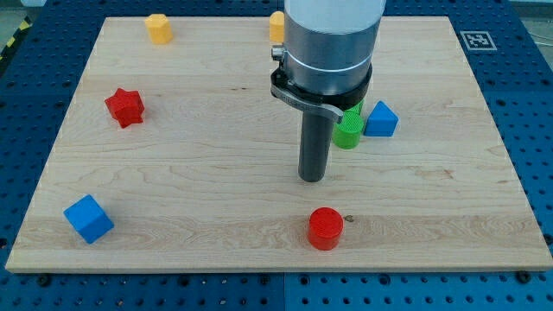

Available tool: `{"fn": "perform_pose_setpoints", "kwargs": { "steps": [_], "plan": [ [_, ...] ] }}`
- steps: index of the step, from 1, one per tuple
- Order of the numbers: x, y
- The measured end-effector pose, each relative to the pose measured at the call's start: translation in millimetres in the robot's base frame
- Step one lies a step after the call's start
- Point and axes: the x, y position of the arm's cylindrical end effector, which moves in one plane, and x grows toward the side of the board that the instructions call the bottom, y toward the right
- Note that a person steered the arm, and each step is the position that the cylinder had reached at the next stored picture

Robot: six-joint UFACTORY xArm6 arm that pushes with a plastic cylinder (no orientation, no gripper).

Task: Place the arm in between the red blocks

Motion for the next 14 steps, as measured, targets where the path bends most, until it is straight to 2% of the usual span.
{"fn": "perform_pose_setpoints", "kwargs": {
  "steps": [12, 14],
  "plan": [
    [2, -95],
    [1, -131]
  ]
}}
